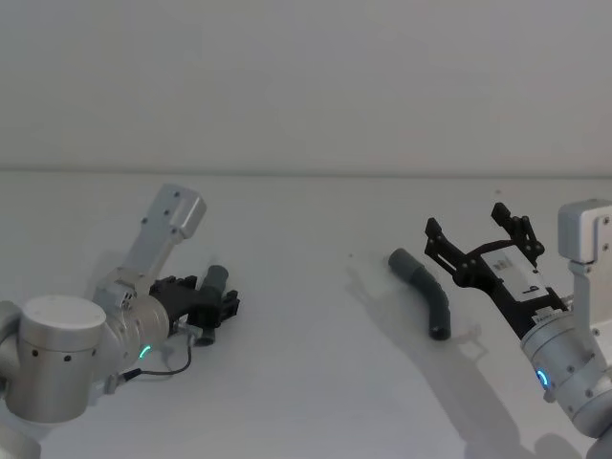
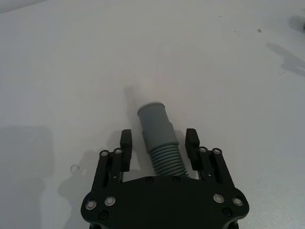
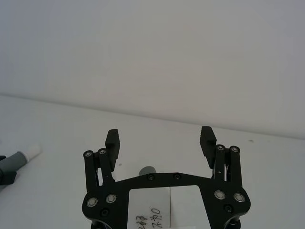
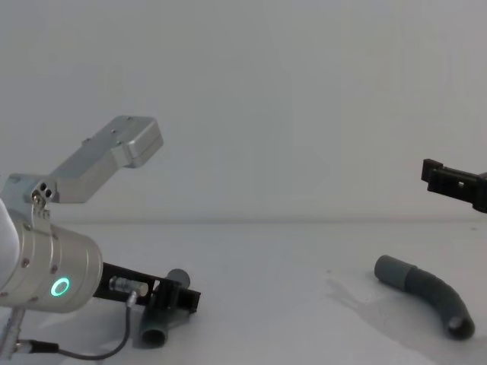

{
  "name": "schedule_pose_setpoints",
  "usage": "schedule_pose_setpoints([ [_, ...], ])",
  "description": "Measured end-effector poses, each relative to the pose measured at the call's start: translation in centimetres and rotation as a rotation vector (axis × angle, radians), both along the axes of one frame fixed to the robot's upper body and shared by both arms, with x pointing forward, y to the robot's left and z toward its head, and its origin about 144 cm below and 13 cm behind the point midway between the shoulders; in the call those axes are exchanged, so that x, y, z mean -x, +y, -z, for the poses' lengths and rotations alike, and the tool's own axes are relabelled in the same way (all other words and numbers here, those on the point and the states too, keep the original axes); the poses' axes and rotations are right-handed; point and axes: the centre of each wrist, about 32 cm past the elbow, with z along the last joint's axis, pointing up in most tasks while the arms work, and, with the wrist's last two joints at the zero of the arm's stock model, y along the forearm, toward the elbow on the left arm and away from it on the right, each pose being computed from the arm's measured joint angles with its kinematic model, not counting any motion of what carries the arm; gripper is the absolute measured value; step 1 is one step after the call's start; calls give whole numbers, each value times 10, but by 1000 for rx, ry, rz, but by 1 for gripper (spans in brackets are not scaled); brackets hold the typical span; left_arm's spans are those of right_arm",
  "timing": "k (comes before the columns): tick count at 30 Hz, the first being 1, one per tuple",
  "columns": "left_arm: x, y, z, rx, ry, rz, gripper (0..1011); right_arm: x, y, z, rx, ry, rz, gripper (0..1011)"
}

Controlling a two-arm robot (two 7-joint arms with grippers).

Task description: Use both hands to pick up one end of the pipe from the table, align the ends, and insert them.

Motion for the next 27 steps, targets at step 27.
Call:
schedule_pose_setpoints([
  [27,-1,0,1,-4,6,-1,450,0,0,-1,4,5,-2,1001],
])
